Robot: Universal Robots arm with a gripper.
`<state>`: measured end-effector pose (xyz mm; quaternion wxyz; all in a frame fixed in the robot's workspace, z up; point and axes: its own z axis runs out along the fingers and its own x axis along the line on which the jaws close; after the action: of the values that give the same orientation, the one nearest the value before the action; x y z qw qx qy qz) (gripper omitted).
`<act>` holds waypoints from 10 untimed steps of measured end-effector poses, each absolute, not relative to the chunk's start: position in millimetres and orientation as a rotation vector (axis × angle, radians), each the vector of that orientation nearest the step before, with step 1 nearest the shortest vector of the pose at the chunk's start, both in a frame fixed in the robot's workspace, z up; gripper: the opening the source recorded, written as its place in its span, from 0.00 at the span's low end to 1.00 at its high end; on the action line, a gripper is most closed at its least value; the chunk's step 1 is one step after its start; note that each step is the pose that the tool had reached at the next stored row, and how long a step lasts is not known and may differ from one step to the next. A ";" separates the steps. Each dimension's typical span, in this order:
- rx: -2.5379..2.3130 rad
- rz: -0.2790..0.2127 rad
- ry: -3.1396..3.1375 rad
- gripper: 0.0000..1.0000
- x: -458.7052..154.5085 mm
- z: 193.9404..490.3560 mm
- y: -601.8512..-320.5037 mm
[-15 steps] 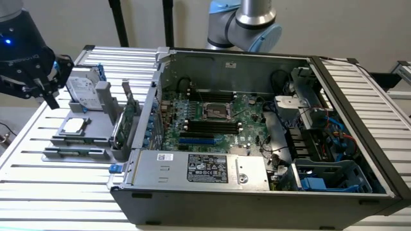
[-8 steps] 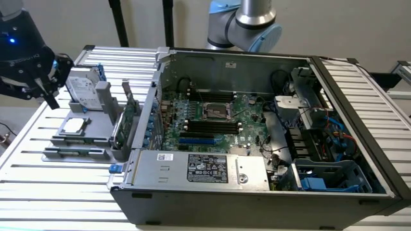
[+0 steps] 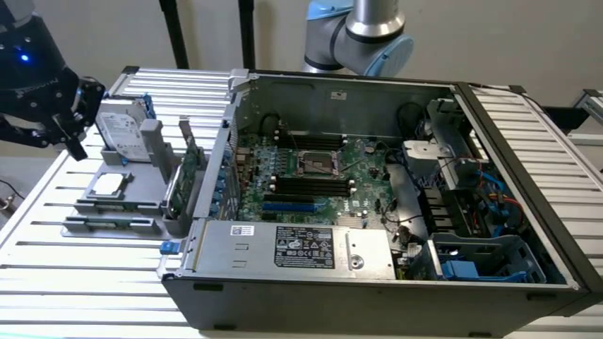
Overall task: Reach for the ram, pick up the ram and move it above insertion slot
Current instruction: 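Pick up the ram and move it above insertion slot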
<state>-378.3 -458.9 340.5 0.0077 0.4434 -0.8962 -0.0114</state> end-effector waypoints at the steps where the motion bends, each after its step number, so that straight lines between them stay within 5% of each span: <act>1: 1.413 -0.035 -2.788 0.11 -378.3 340.5 -458.9; 10: 1.635 -0.033 -2.662 0.11 -378.3 340.4 -458.9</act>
<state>-378.3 -458.9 340.4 0.0088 0.5233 -0.8520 -0.0106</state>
